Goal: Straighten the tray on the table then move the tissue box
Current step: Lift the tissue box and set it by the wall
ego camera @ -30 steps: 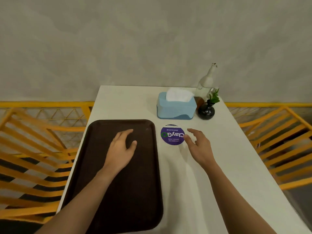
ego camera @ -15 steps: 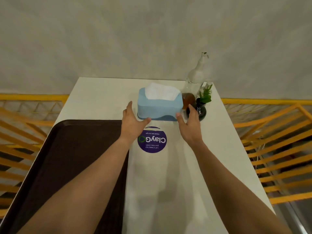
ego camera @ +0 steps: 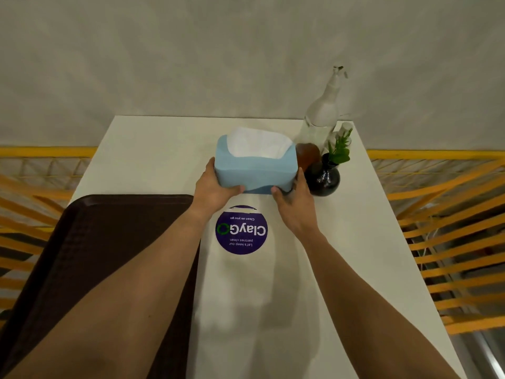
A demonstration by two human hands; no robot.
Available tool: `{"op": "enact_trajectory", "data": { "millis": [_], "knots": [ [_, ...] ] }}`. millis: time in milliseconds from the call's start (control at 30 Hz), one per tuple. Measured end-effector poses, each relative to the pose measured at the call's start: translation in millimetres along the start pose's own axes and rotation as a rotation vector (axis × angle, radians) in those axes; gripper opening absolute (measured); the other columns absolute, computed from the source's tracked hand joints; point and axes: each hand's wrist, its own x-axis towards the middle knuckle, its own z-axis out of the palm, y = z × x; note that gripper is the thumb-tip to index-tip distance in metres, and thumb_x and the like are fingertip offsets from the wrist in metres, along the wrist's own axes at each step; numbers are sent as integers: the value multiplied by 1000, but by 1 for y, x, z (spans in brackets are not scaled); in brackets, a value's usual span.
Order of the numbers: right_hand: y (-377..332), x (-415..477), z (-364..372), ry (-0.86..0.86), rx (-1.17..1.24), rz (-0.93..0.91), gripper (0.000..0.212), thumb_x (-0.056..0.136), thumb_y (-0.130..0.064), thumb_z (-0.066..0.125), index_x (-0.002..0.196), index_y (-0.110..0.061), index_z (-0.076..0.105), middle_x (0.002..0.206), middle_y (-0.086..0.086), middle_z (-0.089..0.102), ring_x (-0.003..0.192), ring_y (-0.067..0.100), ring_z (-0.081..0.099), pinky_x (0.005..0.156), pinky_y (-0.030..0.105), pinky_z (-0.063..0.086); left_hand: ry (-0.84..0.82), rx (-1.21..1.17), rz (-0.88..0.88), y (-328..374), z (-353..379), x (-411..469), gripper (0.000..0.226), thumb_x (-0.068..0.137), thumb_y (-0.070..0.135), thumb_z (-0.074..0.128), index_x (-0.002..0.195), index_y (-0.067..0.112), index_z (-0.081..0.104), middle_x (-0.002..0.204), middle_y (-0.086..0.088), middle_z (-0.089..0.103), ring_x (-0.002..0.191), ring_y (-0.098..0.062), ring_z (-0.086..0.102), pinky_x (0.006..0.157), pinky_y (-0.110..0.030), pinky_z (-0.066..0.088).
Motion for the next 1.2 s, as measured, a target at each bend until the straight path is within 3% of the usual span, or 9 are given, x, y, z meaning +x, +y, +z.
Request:
{"op": "enact_trajectory", "data": {
  "millis": [100, 267, 367, 433, 567, 733, 933, 1067, 1200],
  "knots": [
    [2, 5, -1, -5, -45, -41, 68, 94, -30, 70, 151, -27, 32, 142, -3, 54, 126, 19, 54, 103, 35, 47, 31, -2, 3, 1, 2, 1, 83, 73, 26, 89, 142, 19, 45, 115, 10, 55, 103, -14, 54, 76, -18, 43],
    [-2, 7, -2, 15, -89, -17, 57, 97, -24, 67, 147, -22, 39, 134, 2, 60, 118, 22, 58, 100, 40, 52, 40, 11, 52, 0, -2, -2, 76, 74, 26, 88, 140, 17, 49, 115, 10, 57, 101, -12, 54, 63, -5, 40],
    [-6, -1, -1, 18, -73, -42, 55, 96, -25, 67, 144, -27, 40, 135, -5, 58, 114, 11, 55, 95, 28, 47, 41, 15, 72, -3, -12, -5, 74, 74, 27, 88, 137, 18, 52, 114, 11, 58, 101, -11, 56, 62, -3, 40],
    [-12, -7, 3, 36, -69, -64, 53, 96, -26, 68, 142, -29, 42, 126, -16, 57, 106, 2, 52, 89, 23, 45, 36, 15, 77, -5, -21, -7, 74, 73, 27, 89, 137, 17, 53, 115, 10, 58, 102, -11, 56, 64, -4, 40],
    [-32, -16, 19, 36, -48, -84, 51, 95, -23, 68, 141, -27, 46, 116, -19, 56, 101, 4, 57, 86, 23, 49, 45, -3, 86, -11, -49, -10, 75, 73, 28, 89, 138, 18, 53, 115, 9, 58, 103, -13, 56, 66, -7, 40],
    [-69, -28, 54, 56, -68, -98, 51, 96, -29, 68, 142, -22, 46, 128, -1, 65, 102, 9, 58, 88, 30, 53, 27, 0, 119, -19, -106, -8, 75, 74, 33, 88, 139, 20, 52, 118, 9, 58, 104, -13, 56, 72, -14, 43],
    [-120, -31, 115, 43, -97, -109, 61, 92, -43, 71, 142, -20, 45, 130, 2, 64, 111, 21, 65, 77, 14, 44, 75, 19, 156, -35, -189, -3, 75, 74, 35, 86, 139, 21, 52, 119, 7, 61, 104, -14, 56, 82, -26, 47],
    [-155, -32, 160, 9, -88, -140, 69, 88, -47, 74, 145, -21, 42, 133, 3, 64, 115, 24, 64, 84, 22, 46, 98, 11, 157, -51, -241, 2, 75, 75, 34, 86, 141, 21, 51, 131, -2, 64, 115, -22, 60, 95, -41, 54],
    [-180, -33, 196, -34, -81, -128, 75, 88, -46, 74, 150, -26, 36, 139, 2, 61, 119, 25, 61, 89, 26, 44, 103, -16, 148, -71, -280, 9, 73, 75, 28, 87, 139, 19, 52, 129, -2, 64, 114, -22, 60, 88, -33, 52]
  ]
}}
